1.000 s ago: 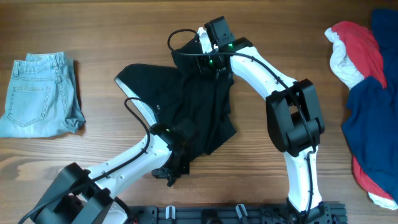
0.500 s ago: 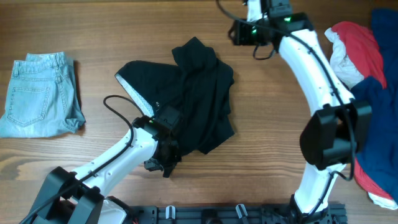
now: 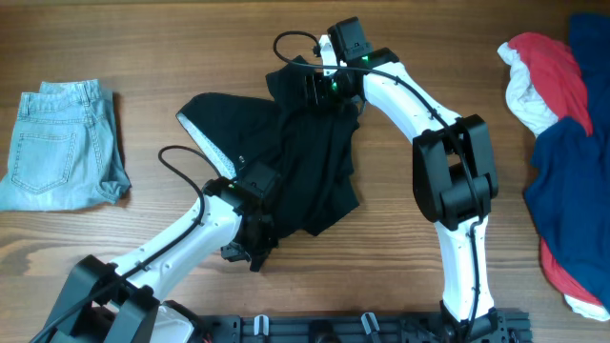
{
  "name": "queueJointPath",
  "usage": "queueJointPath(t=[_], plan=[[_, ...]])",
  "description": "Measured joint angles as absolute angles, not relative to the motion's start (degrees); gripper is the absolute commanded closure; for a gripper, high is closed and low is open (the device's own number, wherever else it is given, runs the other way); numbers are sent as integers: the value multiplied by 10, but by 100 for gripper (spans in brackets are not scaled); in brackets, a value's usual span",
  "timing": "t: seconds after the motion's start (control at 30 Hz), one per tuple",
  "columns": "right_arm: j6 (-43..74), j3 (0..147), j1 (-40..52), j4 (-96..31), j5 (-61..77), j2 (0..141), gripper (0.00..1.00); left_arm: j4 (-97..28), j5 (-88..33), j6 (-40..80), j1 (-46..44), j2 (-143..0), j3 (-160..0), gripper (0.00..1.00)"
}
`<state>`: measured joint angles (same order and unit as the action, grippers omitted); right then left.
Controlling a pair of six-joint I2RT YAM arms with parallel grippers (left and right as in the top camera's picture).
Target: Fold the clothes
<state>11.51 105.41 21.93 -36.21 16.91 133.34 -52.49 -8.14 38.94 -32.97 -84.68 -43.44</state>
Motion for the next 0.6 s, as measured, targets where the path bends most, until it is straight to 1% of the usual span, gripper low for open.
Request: queueJointPath(t=[0.23, 0.27, 0.3, 0.33, 0.53, 0.6], plan=[[121, 1054, 219, -361, 168, 1333, 96, -525, -81, 389, -330, -847, -434, 93], [121, 1054, 218, -361, 164, 1333, 87, -525, -81, 389, -330, -847, -434, 93], [121, 1054, 217, -361, 153, 1333, 54, -525, -81, 389, -330, -847, -434, 93], [123, 1054, 215, -360, 139, 1332, 50, -525, -81, 389, -330, -847, -434, 92], [123, 1054, 193, -350, 100, 1305, 48, -524, -81, 389, -330, -847, -434, 90], [123, 1054, 193, -351, 100, 1305, 45, -524, -81, 389, -330, -847, -434, 90]])
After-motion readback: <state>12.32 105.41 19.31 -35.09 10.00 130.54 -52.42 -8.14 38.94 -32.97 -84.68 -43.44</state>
